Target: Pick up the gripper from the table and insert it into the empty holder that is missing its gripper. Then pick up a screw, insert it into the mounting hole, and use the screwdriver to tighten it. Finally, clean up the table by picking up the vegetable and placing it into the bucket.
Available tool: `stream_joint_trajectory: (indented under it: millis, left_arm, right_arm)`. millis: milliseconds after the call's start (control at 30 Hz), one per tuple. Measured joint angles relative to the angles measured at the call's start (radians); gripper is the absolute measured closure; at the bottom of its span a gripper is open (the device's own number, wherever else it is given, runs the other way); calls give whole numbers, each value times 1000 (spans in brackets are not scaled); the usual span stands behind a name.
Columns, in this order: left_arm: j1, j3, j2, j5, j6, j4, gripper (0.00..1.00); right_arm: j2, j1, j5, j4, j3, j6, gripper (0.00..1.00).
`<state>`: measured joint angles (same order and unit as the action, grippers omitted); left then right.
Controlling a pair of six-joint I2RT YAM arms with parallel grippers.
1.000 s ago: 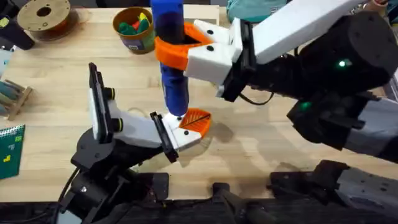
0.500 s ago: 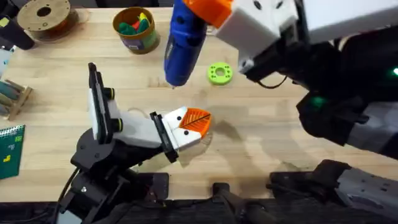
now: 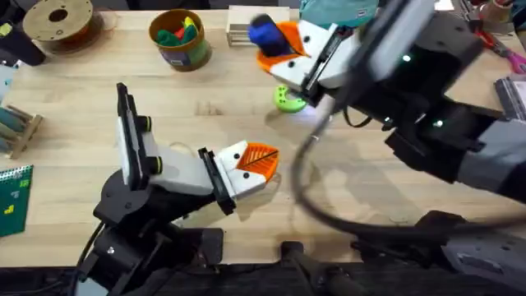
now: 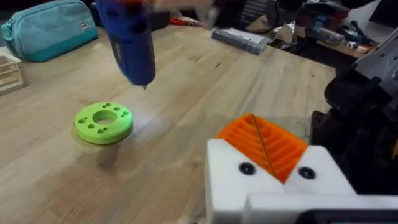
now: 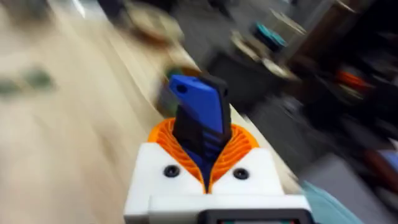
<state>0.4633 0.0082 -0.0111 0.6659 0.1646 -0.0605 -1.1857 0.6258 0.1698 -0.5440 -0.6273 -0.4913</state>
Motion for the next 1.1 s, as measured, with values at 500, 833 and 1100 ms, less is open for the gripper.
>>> stream_joint_trajectory:
  millis: [500, 833, 1100]
  left_arm:
    - [0, 0, 0, -4, 0, 0, 997]
    - [0, 0, 0, -4, 0, 0, 997]
    - [0, 0, 0, -4, 0, 0, 997]
  right_arm:
    - [-257, -207, -322, 206, 0, -701, 969]
    - [-368, -236, -356, 226, 0, -759, 969]
    - [-366, -236, -342, 318, -8, -774, 693]
